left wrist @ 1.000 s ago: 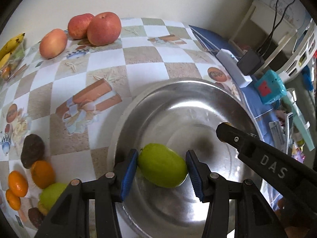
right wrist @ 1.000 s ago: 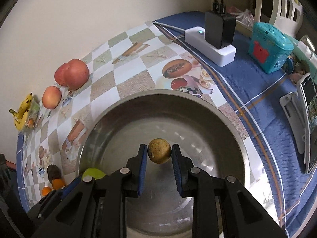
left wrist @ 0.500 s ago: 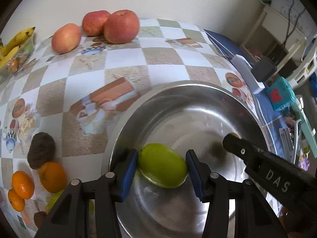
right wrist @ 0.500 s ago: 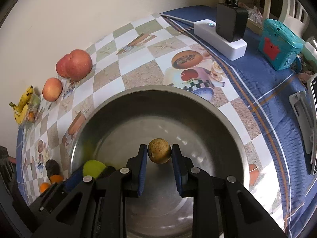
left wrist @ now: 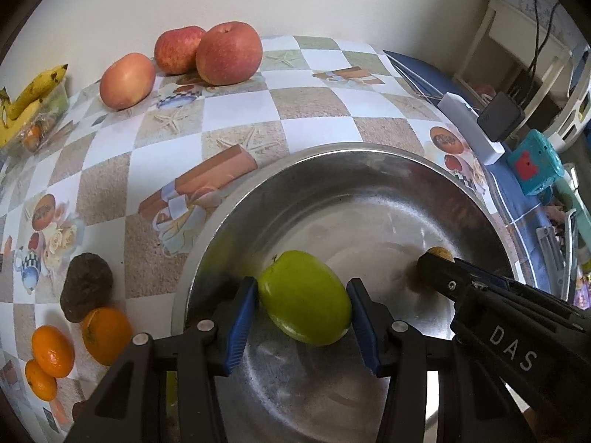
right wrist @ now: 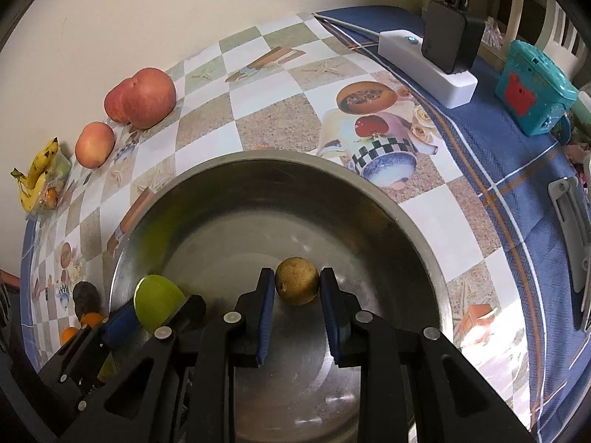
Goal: Organize fruits
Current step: 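Open the left tool dropping the green fruit while the right tool releases the brown fruit into the bowl, then move both tools back from the bowl toward the fruit cluster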
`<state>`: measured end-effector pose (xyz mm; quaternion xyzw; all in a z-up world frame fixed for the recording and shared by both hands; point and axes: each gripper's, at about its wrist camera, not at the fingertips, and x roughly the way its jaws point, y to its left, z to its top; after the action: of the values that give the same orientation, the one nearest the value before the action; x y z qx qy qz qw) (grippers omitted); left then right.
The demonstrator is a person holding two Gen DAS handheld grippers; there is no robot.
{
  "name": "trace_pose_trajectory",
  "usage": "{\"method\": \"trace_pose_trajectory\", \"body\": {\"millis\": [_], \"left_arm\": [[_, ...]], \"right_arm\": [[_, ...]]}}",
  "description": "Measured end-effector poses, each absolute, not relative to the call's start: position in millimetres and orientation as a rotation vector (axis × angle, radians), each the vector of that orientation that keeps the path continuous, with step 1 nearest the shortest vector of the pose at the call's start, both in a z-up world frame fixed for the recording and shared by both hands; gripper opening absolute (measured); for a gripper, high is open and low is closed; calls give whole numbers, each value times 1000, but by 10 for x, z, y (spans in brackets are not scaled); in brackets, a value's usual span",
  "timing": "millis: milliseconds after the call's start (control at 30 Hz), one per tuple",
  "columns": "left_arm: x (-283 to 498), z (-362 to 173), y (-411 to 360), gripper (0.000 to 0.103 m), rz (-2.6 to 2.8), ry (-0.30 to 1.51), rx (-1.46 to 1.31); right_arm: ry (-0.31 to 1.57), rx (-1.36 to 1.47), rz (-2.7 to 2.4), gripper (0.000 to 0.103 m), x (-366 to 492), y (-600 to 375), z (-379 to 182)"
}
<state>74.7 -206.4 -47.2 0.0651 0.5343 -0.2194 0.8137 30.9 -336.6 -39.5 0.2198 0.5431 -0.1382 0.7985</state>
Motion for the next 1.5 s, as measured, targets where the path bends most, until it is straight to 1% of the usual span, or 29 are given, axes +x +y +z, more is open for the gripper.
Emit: {"method": "trace_pose_trajectory", "body": {"millis": [100, 167, 200, 233, 267, 333, 500, 600, 667, 700, 733, 767, 800, 833, 867, 933, 1033, 1200, 1400, 1433, 1467, 1500], "left_arm": [[729, -468, -2090, 54, -463, 1143, 154], [721, -452, -2087, 62, -460, 1149, 148], [711, -432, -2089, 64, -459, 1147, 147], [696, -405, -2099, 64, -463, 1142, 147], [682, -381, -2107, 65, -467, 1137, 149], [644, -298, -2131, 67, -469, 1122, 158], [590, -107, -2059, 74, -451, 1108, 128], [568, -5, -1946, 81, -410, 1092, 121], [564, 15, -1880, 89, -371, 1090, 143], [564, 18, -1831, 89, -348, 1091, 152], [570, 18, -1783, 89, -327, 1092, 156], [586, 16, -1711, 90, -295, 1094, 155], [604, 19, -1640, 90, -265, 1095, 149], [625, 23, -1561, 95, -233, 1093, 143], [649, 30, -1479, 103, -197, 1089, 138], [686, 47, -1296, 103, -126, 1075, 129], [738, 75, -1004, 103, -28, 1069, 102], [783, 105, -500, 103, 80, 1069, 30], [756, 161, -126, 103, 165, 1052, 4], [747, 172, -70, 103, 176, 1050, -4], [746, 177, -17, 103, 185, 1049, -14], [737, 187, 38, 103, 190, 1048, -29]], "right_arm": [[1172, 469, -296, 27, 319, -3355, -390], [1178, 458, -301, 27, 326, -3350, -383], [1177, 456, -303, 28, 334, -3349, -376], [1176, 456, -302, 30, 331, -3352, -367], [1171, 453, -304, 36, 322, -3354, -339], [1150, 447, -307, 42, 303, -3356, -261], [1097, 434, -313, 42, 259, -3360, -55], [1075, 423, -318, 42, 230, -3355, 50], [1066, 417, -327, 43, 214, -3352, 103], [1062, 413, -330, 43, 209, -3355, 124], [1060, 409, -335, 46, 193, -3350, 144], [1059, 406, -338, 55, 186, -3349, 151], [1057, 401, -343, 60, 179, -3343, 162], [1056, 397, -344, 65, 164, -3339, 170], [1056, 396, -343, 65, 155, -3334, 176], [1060, 383, -338, 66, 156, -3290, 177], [1071, 345, -326, 72, 165, -3199, 180], [1094, 309, -267, 72, 225, -2981, 153], [1121, 240, -182, 73, 303, -2605, 100], [1125, 236, -165, 75, 313, -2540, 85], [1126, 232, -144, 85, 324, -2470, 73], [1124, 230, -129, 90, 328, -2423, 68]]}}
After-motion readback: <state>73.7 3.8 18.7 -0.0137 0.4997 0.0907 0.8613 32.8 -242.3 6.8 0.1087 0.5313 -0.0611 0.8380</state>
